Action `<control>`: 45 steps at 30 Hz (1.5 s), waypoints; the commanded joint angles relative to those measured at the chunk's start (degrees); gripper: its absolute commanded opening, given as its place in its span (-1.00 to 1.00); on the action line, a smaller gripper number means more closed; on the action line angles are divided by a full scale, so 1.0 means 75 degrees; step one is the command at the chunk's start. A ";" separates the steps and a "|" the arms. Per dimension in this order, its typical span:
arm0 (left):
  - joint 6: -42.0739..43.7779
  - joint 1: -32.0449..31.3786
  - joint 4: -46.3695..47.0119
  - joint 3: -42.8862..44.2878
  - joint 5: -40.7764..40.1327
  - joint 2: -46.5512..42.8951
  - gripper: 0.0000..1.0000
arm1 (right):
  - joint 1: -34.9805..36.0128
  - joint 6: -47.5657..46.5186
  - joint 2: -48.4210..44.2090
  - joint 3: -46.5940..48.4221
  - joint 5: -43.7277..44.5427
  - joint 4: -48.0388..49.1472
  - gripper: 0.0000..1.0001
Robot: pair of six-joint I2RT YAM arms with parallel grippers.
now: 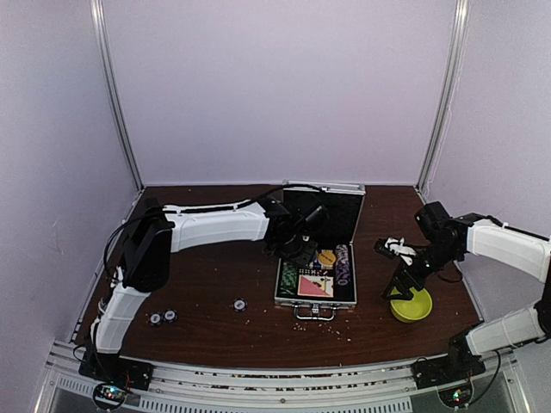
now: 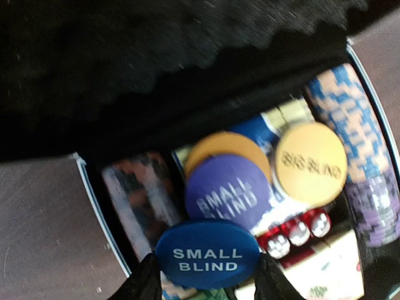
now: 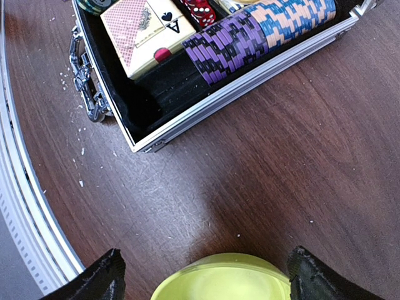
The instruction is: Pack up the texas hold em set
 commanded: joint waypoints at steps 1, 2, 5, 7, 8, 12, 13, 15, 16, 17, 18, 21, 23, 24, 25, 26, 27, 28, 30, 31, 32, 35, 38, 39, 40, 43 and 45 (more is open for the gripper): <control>0.0143 0.0093 0.0574 0.0466 0.0375 0.0449 -0.14 | -0.0031 -0.0067 0.0089 0.0157 -0.0003 -0.0081 0.81; 0.0143 0.0114 0.0626 0.0540 0.0396 0.0529 -0.14 | -0.0029 -0.0065 0.0098 0.0155 0.0000 -0.0081 0.81; 0.0083 0.0169 0.0729 0.0709 0.0430 0.0729 -0.14 | -0.0036 -0.0068 0.0127 0.0159 0.0007 -0.0097 0.81; 0.0002 0.0210 0.0774 0.0768 0.0514 0.0838 -0.14 | -0.0029 -0.0068 0.0141 0.0157 0.0001 -0.0098 0.80; -0.0033 0.0233 0.0802 0.0771 0.0527 0.0866 -0.14 | -0.0029 -0.0068 0.0140 0.0161 -0.0001 -0.0098 0.80; -0.0120 0.0290 0.0815 0.0766 0.0541 0.0953 -0.13 | -0.0024 -0.0066 0.0163 0.0162 0.0003 -0.0099 0.81; -0.0149 0.0302 0.0798 0.0759 0.0528 0.0958 -0.12 | -0.0031 -0.0068 0.0164 0.0166 -0.0002 -0.0107 0.80; -0.0181 0.0308 0.0775 0.0731 0.0472 0.0955 -0.12 | -0.0029 -0.0074 0.0163 0.0162 0.0012 -0.0104 0.80; -0.0191 0.0308 0.0770 0.0715 0.0437 0.0944 -0.12 | -0.0029 -0.0074 0.0163 0.0172 0.0009 -0.0099 0.81; -0.0218 0.0308 0.0775 0.0703 0.0393 0.0953 -0.12 | -0.0029 -0.0069 0.0163 0.0170 0.0009 -0.0098 0.81; -0.0228 0.0308 0.0780 0.0698 0.0353 0.0957 -0.12 | -0.0029 -0.0069 0.0163 0.0170 0.0003 -0.0097 0.81; -0.0240 0.0308 0.0829 0.0724 0.0279 0.1002 -0.11 | -0.0027 -0.0063 0.0174 0.0158 0.0006 -0.0109 0.81; -0.0271 0.0317 0.0863 0.0736 0.0199 0.1023 -0.11 | -0.0021 -0.0068 0.0175 0.0158 0.0006 -0.0094 0.81; -0.0268 0.0320 0.0899 0.0742 0.0179 0.1033 -0.09 | -0.0034 -0.0062 0.0169 0.0160 0.0008 -0.0096 0.81; -0.0291 0.0326 0.0913 0.0760 0.0156 0.1041 -0.08 | -0.0029 -0.0069 0.0165 0.0158 0.0009 -0.0095 0.81; -0.0306 0.0331 0.0916 0.0773 0.0114 0.1053 -0.08 | -0.0029 -0.0068 0.0163 0.0161 0.0009 -0.0096 0.81; -0.0310 0.0332 0.0933 0.0769 0.0073 0.1050 -0.07 | -0.0023 -0.0072 0.0166 0.0162 0.0009 -0.0097 0.81; -0.0301 0.0340 0.0946 0.0771 0.0062 0.1060 -0.07 | -0.0028 -0.0068 0.0163 0.0159 0.0009 -0.0098 0.81; -0.0311 0.0355 0.0982 0.0779 0.0055 0.1072 -0.06 | -0.0032 -0.0074 0.0164 0.0160 0.0009 -0.0093 0.81; -0.0317 0.0371 0.1015 0.0789 0.0069 0.1090 -0.04 | -0.0026 -0.0069 0.0165 0.0153 0.0009 -0.0095 0.81; -0.0309 0.0367 0.1036 0.0791 0.0069 0.1091 -0.02 | -0.0037 -0.0077 0.0163 0.0156 0.0009 -0.0098 0.81; -0.0291 0.0372 0.1047 0.0814 0.0062 0.1083 0.06 | -0.0030 -0.0068 0.0163 0.0162 0.0009 -0.0106 0.81; -0.0284 0.0367 0.1050 0.0787 0.0064 0.0994 0.11 | -0.0033 -0.0068 0.0155 0.0156 0.0018 -0.0108 0.81; -0.0280 0.0368 0.1072 0.0756 0.0079 0.0946 0.12 | -0.0029 -0.0068 0.0162 0.0155 0.0020 -0.0110 0.81; -0.0282 0.0367 0.1103 0.0717 0.0092 0.0864 0.13 | -0.0030 -0.0078 0.0163 0.0156 0.0020 -0.0110 0.81; -0.0287 0.0367 0.1222 0.0547 0.0138 0.0609 0.13 | -0.0035 -0.0080 0.0182 0.0179 0.0010 -0.0124 0.81; -0.0318 0.0367 0.1260 0.0474 0.0144 0.0435 0.13 | -0.0029 -0.0079 0.0189 0.0184 0.0012 -0.0129 0.82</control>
